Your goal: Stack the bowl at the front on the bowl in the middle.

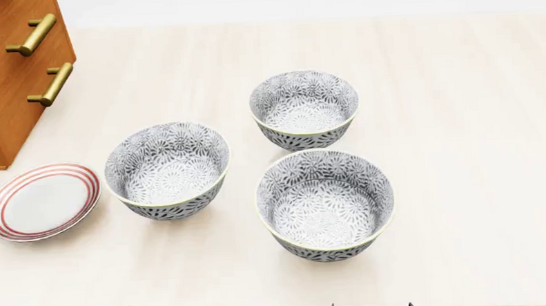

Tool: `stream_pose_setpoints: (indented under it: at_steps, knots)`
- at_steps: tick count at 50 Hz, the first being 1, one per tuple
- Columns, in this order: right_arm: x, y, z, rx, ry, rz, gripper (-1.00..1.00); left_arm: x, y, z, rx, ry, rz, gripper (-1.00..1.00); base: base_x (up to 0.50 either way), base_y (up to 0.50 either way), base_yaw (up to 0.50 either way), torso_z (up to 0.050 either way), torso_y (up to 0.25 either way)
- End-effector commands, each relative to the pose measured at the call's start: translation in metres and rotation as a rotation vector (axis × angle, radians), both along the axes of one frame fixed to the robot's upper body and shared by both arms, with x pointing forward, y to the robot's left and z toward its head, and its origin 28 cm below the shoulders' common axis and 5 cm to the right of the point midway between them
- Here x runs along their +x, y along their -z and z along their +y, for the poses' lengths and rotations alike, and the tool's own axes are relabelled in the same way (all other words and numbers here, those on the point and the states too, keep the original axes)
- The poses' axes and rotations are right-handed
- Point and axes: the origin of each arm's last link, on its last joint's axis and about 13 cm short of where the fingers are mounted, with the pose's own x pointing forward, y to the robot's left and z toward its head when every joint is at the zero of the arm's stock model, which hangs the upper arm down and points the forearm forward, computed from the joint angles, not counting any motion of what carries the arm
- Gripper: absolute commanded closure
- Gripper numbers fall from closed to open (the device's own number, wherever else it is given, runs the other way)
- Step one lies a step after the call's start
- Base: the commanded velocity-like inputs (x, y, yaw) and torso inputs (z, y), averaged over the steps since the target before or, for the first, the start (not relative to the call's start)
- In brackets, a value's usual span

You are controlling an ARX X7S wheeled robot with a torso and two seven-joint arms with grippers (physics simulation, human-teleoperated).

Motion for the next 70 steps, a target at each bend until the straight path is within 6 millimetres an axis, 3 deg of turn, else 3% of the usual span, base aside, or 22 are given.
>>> stream_pose_setpoints:
  at_steps: [1,16,20,22,29,31,35,53,70]
  knots:
    - [0.0,0.0,0.0,0.0,0.0,0.0,-1.0,0.0,0.0,0.0,0.0,0.0,0.0,-1.0,0.0,0.0,0.0,0.0,0.0]
    - [0.001,-0.005,0.0,-0.01,0.032,-0.008,-1.0,-0.004,-0.004,-0.001,-0.004,-0.007,-0.007,-1.0,0.0,0.0,0.0,0.0,0.0]
    - [-0.001,-0.037,0.001,-0.026,0.034,-0.023,-1.0,-0.004,-0.03,-0.001,-0.007,-0.009,-0.029,-1.0,0.0,0.0,0.0,0.0,0.0]
    - [-0.001,-0.069,0.0,-0.064,0.035,-0.05,-1.0,0.001,-0.058,-0.001,-0.035,0.021,-0.067,-1.0,0.0,0.0,0.0,0.0,0.0]
    - [0.008,-0.123,0.001,-0.101,0.028,-0.11,-1.0,0.008,-0.12,-0.003,-0.084,0.025,-0.144,-1.0,0.0,0.0,0.0,0.0,0.0]
    - [0.009,-0.146,0.001,-0.124,0.028,-0.146,-1.0,0.007,-0.139,-0.002,-0.094,0.018,-0.188,-1.0,0.0,0.0,0.0,0.0,0.0]
    - [0.007,-0.157,0.004,-0.178,0.072,-0.16,-1.0,0.004,-0.149,0.0,-0.092,0.016,-0.219,-1.0,0.0,0.0,0.0,0.0,0.0]
    - [0.014,-0.149,0.005,-0.179,0.073,-0.155,-1.0,0.008,-0.144,0.0,-0.075,-0.004,-0.234,-1.0,0.0,0.47,0.0,0.0,0.0]
    - [0.02,-0.142,0.005,-0.179,0.055,-0.139,-1.0,0.012,-0.14,0.001,-0.069,-0.016,-0.236,-1.0,0.29,0.01,0.0,0.0,0.0]
